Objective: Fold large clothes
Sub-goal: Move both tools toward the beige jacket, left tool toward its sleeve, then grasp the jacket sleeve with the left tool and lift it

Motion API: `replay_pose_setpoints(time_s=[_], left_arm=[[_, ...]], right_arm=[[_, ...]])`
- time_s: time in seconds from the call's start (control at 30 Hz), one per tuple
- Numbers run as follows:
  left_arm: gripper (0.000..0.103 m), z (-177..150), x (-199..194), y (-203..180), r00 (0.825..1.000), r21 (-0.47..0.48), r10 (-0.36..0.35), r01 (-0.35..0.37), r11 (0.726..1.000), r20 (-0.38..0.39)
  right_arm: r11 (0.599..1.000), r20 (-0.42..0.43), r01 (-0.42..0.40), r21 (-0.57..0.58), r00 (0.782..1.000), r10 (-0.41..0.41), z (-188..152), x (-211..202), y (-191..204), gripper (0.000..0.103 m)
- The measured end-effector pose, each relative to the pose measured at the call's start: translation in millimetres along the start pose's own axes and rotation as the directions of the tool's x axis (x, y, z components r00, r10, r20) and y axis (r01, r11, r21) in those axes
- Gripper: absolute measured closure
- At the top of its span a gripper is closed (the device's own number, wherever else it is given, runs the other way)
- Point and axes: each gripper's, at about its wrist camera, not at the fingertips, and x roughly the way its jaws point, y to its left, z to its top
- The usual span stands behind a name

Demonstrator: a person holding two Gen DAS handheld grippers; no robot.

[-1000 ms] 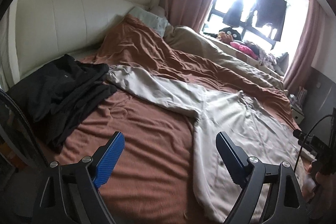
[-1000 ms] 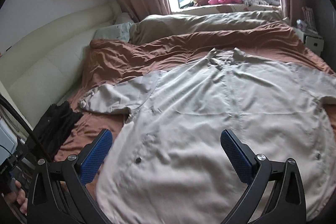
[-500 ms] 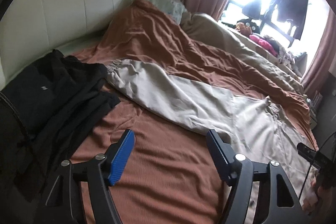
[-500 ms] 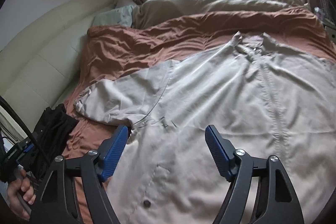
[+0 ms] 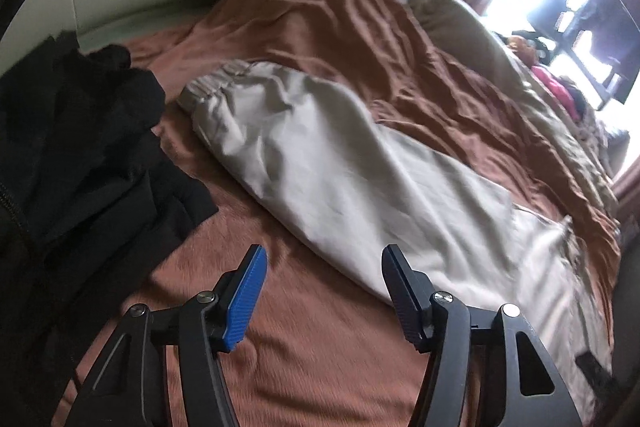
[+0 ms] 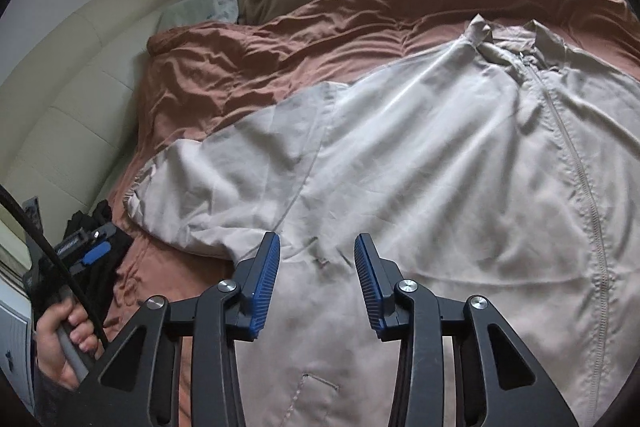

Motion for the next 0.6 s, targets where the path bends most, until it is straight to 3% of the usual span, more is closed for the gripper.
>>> replay_pose_setpoints(time_s=[0.23,0.27,0.33,0.37,0.4,0.6], left_arm=[[0.045,2,62,-3,0.995,-0.030,0.070,-0.072,0.997,-0.064],[0.048,3,68,-3,0.994,-0.026,0.086,-0.088,0.996,-0.070],[0.069,6,74,-5,0.990,-0.015,0.134,-0.135,0.991,-0.048],[0.088,9,73,-6,0.988,-0.012,0.154,-0.155,0.988,-0.030],[0.097,12,71,-7,0.990,-0.014,0.135,-0.136,0.991,-0.031],[0.098,28,34,-27,0.995,0.079,0.076,-0.080,0.994,0.059]], right_arm=[[1.000,-0.029,0.004,0.023,1.000,-0.003,-8,19,-11,0.075],[0.999,-0.035,0.001,0.032,0.999,0.000,-9,22,-13,0.077],[0.998,-0.054,-0.018,0.052,0.998,0.020,-9,29,-17,0.080],[0.998,-0.059,-0.026,0.061,0.998,0.029,-9,31,-19,0.080],[0.997,-0.063,-0.037,0.072,0.997,0.042,-8,34,-20,0.082],[0.975,-0.109,-0.151,0.161,0.979,0.170,-2,63,-21,0.092]])
